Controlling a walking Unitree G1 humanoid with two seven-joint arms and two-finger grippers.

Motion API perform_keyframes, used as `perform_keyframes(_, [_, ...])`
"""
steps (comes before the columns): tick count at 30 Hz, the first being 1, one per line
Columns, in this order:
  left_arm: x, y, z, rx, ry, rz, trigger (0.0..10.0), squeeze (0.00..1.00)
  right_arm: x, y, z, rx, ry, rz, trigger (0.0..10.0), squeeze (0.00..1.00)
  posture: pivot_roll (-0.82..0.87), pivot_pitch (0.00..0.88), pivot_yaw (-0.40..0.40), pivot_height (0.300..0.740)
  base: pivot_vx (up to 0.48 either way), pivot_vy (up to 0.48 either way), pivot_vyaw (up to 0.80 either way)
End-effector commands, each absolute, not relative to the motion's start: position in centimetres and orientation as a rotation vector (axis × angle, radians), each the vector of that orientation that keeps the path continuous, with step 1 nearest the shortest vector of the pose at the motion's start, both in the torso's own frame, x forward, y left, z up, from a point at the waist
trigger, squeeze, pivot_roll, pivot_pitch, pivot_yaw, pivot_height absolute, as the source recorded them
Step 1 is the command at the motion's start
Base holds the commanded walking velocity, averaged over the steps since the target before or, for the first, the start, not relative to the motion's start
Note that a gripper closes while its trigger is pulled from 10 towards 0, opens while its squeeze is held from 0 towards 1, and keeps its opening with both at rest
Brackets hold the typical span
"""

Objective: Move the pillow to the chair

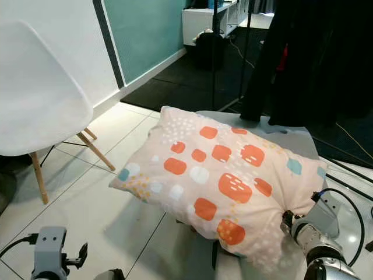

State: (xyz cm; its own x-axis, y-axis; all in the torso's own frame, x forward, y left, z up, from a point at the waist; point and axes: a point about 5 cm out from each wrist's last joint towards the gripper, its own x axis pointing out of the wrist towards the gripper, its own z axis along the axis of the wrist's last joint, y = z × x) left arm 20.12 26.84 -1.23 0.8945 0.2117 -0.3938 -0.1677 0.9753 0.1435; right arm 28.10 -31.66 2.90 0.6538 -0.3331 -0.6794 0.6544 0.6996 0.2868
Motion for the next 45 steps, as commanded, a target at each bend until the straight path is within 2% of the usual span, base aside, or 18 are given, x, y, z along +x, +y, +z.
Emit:
perform_keyframes(1, [19.9, 27.1, -1.3, 0.124, 0.439, 0.193, 10.0, 0.00, 26.6, -32.0, 1.7, 0.604, 0.690, -0.665, 10.0, 0.00, -0.12, 0.153, 0.013, 0.396, 0.000, 0.000, 0.00])
perform_keyframes(6, [20.0, 27.0, -1.3, 0.124, 0.437, 0.189, 10.0, 0.00, 27.1, -32.5, 2.5, 0.705, 0.606, -0.671, 10.0, 0.00, -0.13, 0.151, 0.010, 0.396, 0.000, 0.000, 0.00])
perform_keyframes(10, [20.1, 26.9, -1.3, 0.124, 0.438, 0.187, 10.0, 0.00, 26.9, -32.3, 2.2, 0.717, 0.621, -0.668, 10.0, 0.00, -0.13, 0.149, 0.009, 0.396, 0.000, 0.000, 0.00])
perform_keyframes(15, [20.1, 26.8, -1.2, 0.124, 0.437, 0.186, 10.0, 0.00, 27.3, -29.8, 1.1, 0.895, 0.608, -0.584, 10.0, 0.00, -0.13, 0.143, 0.008, 0.396, 0.000, 0.000, 0.00])
perform_keyframes(16, [20.1, 26.8, -1.2, 0.124, 0.436, 0.187, 10.0, 0.00, 27.9, -28.8, 1.1, 0.990, 0.556, -0.539, 10.0, 0.00, -0.12, 0.143, 0.010, 0.396, 0.000, 0.000, 0.00])
perform_keyframes(19, [20.1, 26.8, -1.2, 0.124, 0.435, 0.188, 10.0, 0.00, 28.3, -28.2, 1.2, 1.051, 0.517, -0.511, 10.0, 0.00, -0.12, 0.143, 0.010, 0.396, 0.000, 0.000, 0.00])
perform_keyframes(21, [20.1, 26.8, -1.2, 0.124, 0.435, 0.190, 10.0, 0.00, 28.7, -26.5, 0.9, 1.151, 0.489, -0.466, 10.0, 0.00, -0.12, 0.144, 0.012, 0.396, 0.000, 0.000, 0.00])
perform_keyframes(26, [20.0, 26.9, -1.1, 0.123, 0.434, 0.191, 10.0, 0.00, 28.5, -25.4, 0.3, 1.216, 0.477, -0.457, 10.0, 0.00, -0.11, 0.148, 0.015, 0.396, 0.000, 0.000, 0.00])
perform_keyframes(30, [20.0, 27.0, -1.1, 0.123, 0.433, 0.192, 10.0, 0.00, 29.0, -24.5, 0.7, 1.323, 0.346, -0.342, 10.0, 0.00, -0.10, 0.153, 0.021, 0.396, 0.000, 0.000, 0.00])
perform_keyframes(33, [19.9, 27.0, -1.1, 0.123, 0.433, 0.192, 10.0, 0.00, 29.2, -24.4, 1.0, 1.344, 0.316, -0.320, 10.0, 0.00, -0.10, 0.157, 0.026, 0.396, 0.000, 0.000, 0.00])
perform_keyframes(38, [19.9, 27.0, -1.0, 0.124, 0.435, 0.190, 10.0, 0.00, 30.6, -23.2, 2.5, 1.376, 0.246, -0.168, 10.0, 0.00, -0.10, 0.155, 0.024, 0.396, 0.000, 0.000, 0.00])
perform_keyframes(45, [19.9, 27.0, -1.0, 0.124, 0.435, 0.192, 10.0, 0.00, 30.8, -22.4, 2.4, 1.340, 0.295, -0.138, 10.0, 0.00, -0.10, 0.154, 0.025, 0.396, 0.000, 0.000, 0.00])
